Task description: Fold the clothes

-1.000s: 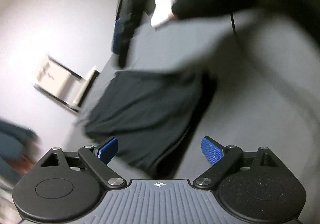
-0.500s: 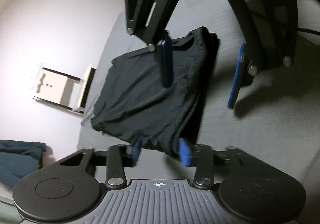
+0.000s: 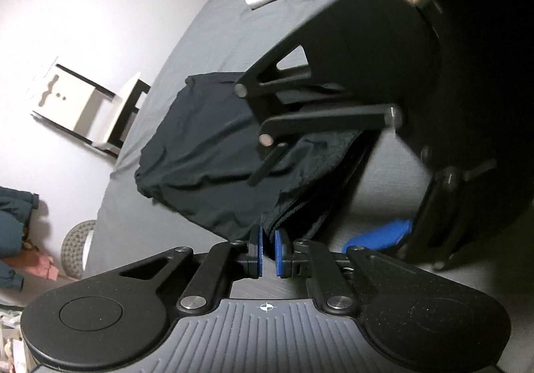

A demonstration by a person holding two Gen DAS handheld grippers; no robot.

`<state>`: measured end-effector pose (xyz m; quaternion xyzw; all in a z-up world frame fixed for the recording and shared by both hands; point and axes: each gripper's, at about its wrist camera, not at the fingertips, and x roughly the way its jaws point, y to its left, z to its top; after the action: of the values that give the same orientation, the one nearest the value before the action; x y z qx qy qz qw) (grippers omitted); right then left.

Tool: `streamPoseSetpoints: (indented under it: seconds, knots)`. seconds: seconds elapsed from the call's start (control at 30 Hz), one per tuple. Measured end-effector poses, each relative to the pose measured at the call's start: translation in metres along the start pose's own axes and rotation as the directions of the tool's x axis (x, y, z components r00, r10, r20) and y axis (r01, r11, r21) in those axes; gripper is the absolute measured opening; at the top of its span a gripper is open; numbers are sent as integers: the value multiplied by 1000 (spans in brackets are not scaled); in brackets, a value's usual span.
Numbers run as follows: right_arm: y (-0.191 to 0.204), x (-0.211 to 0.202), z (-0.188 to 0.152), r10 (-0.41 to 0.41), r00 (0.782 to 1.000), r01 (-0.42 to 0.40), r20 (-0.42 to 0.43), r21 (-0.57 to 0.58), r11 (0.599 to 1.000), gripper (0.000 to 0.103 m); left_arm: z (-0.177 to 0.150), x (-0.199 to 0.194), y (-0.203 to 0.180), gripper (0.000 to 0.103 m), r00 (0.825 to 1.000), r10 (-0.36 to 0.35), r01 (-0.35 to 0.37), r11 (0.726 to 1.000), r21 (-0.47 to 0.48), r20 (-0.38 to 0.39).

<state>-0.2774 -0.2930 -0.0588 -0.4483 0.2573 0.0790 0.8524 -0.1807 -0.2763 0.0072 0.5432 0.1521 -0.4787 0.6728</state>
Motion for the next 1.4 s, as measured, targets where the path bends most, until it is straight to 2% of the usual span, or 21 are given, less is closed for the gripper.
streamPoseSetpoints:
  seconds: [0.13, 0.17, 0.23, 0.3, 0.37, 0.4, 0.5, 0.57, 0.6, 0.67, 0.7, 0.73, 0.77, 0.87, 0.93, 1.03, 1.13, 1.17, 1.23, 1.3, 1.4]
  knots:
    - [6, 3, 4, -76, 997, 76, -24, -19, 997, 78, 3, 1, 14, 8, 999, -37, 37, 999, -35, -18]
    - [7, 2, 3, -83, 996, 82, -24, -26, 996, 75, 3, 2, 18, 8, 998, -55, 55, 997, -49, -13]
    - [7, 2, 1, -93, 995, 92, -36, -34, 995, 62, 3, 4, 27, 8, 996, -88, 87, 993, -84, -4]
    - [7, 2, -3, -91, 994, 89, -55, -35, 995, 41, 3, 7, 34, 9, 994, -113, 113, 987, -110, 2]
    - [5, -1, -7, -82, 995, 80, -60, -29, 996, 33, 1, 10, 37, 9, 991, -133, 131, 982, -133, -1]
    - [4, -3, -8, -77, 995, 76, -62, -25, 997, 24, 0, 10, 38, 9, 992, -127, 127, 983, -132, 8]
    - [-1, -11, -12, -50, 997, 51, -64, 17, 999, 15, -5, 9, 34, 9, 994, -113, 113, 988, -105, 4]
    - [-4, -17, -14, -34, 998, 37, -58, 41, 998, 13, -9, 6, 29, 12, 995, -97, 98, 993, -69, 18]
    - [-6, -18, -14, -32, 998, 35, -54, 51, 998, 13, -11, 3, 24, 20, 996, -83, 84, 996, -35, 32]
    - [-10, -21, -16, -22, 998, 26, -54, 77, 997, 11, -16, -4, 13, 46, 997, -33, 29, 998, 57, 63]
    - [-12, -23, -16, -17, 998, 21, -54, 90, 996, 9, -18, -7, 7, 73, 997, -8, 1, 995, 100, 78]
    - [-13, -24, -18, -12, 998, 17, -57, 100, 995, 9, -20, -9, 3, 92, 995, 6, -19, 992, 124, 101]
    - [-15, -21, -18, -6, 998, 12, -57, 110, 994, 9, -22, -12, -1, 93, 992, 21, -39, 988, 149, 124]
    - [-29, -11, -12, 27, 998, -18, -55, 169, 985, 9, -23, -13, -11, 93, 987, 37, -69, 975, 211, 154]
    - [-39, -12, -12, 56, 997, -44, -45, 232, 972, 9, -22, -5, -24, 93, 980, 101, -150, 940, 305, 172]
    - [-53, -9, -14, 76, 997, -62, -33, 295, 953, 9, -17, 11, -41, 93, 971, 165, -224, 875, 429, 170]
    - [-64, -8, -16, 89, 996, -75, -24, 341, 937, 9, -10, 23, -44, 92, 971, 162, -226, 859, 460, 175]
    - [-66, -8, -17, 89, 996, -75, -22, 349, 934, 9, -8, 25, -45, 89, 970, 159, -230, 856, 464, 186]
    - [-71, -8, -20, 92, 996, -78, -21, 370, 926, 9, -5, 29, -45, 65, 967, 164, -240, 847, 474, 198]
    - [-76, -7, -21, 93, 996, -79, -16, 387, 919, 9, -2, 34, -45, 46, 966, 169, -246, 839, 486, 197]
    - [-81, -3, -24, 93, 996, -82, -9, 390, 917, 9, -1, 37, -44, 28, 969, 160, -236, 830, 505, 189]
